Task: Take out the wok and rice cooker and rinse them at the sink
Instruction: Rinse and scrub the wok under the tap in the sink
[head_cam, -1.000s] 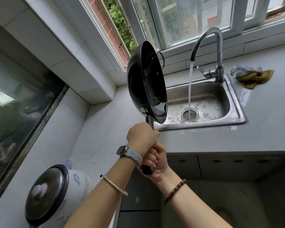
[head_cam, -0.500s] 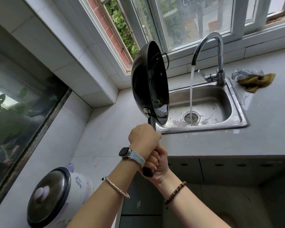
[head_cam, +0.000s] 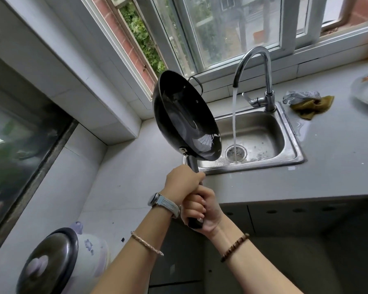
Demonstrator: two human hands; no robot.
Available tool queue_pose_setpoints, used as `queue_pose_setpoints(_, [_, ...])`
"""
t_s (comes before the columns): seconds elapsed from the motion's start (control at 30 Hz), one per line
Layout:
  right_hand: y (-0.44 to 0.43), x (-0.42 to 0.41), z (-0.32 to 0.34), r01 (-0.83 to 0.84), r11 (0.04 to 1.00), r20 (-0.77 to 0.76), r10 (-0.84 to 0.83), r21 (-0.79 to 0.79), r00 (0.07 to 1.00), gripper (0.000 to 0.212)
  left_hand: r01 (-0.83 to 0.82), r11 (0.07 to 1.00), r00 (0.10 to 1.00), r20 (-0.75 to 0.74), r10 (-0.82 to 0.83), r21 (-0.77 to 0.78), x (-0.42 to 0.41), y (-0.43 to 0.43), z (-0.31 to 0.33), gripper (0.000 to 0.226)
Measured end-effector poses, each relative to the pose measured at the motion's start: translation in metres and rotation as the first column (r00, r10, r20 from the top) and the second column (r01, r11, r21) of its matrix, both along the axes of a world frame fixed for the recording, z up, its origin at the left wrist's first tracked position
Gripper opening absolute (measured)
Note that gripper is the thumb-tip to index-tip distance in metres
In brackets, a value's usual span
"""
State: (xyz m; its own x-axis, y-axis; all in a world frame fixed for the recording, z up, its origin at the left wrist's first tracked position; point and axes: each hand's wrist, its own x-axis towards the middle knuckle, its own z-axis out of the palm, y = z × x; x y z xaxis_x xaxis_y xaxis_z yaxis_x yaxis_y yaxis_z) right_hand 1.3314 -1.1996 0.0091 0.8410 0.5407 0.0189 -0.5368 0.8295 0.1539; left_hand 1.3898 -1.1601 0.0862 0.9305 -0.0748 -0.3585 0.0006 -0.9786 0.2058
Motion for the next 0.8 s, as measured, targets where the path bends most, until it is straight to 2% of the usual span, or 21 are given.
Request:
queue_pose_setpoints(0.2, [-0.024, -0.004, -0.024, 0.015, 0.997, -0.067, -0.02, -0.079, 0.998, 0.044, 0.008, 0.996, 0.993, -0.12, -0.019, -0.091, 0.002, -0.016, -0.033, 0.036])
queue_pose_setpoints(0.4, [-0.049, -0.011, -0.035, 0.031, 0.993, -0.118, -0.044, -0.112, 0.992, 0.047, 0.0, 0.98, 0.984, -0.173, -0.035, -0.197, 0.0, -0.039, -0.055, 0.025])
queue_pose_setpoints(0.53, [-0.067, -0.015, -0.037, 0.048, 0.981, -0.122, -0.071, -0.188, 0.99, 0.048, -0.009, 0.96, 0.975, -0.216, -0.054, -0.281, -0.001, -0.053, -0.067, 0.03])
queue_pose_setpoints(0.63, [-0.081, -0.02, -0.037, 0.039, 0.959, -0.134, -0.08, -0.28, 0.988, 0.045, -0.004, 0.95, 0.97, -0.232, -0.072, -0.312, -0.002, -0.063, -0.074, 0.033])
queue_pose_setpoints(0.8, [-0.102, -0.027, -0.035, 0.006, 0.862, -0.225, -0.139, -0.506, 0.964, 0.039, -0.048, 0.912, 0.95, -0.3, -0.084, -0.408, -0.006, -0.08, -0.087, 0.035])
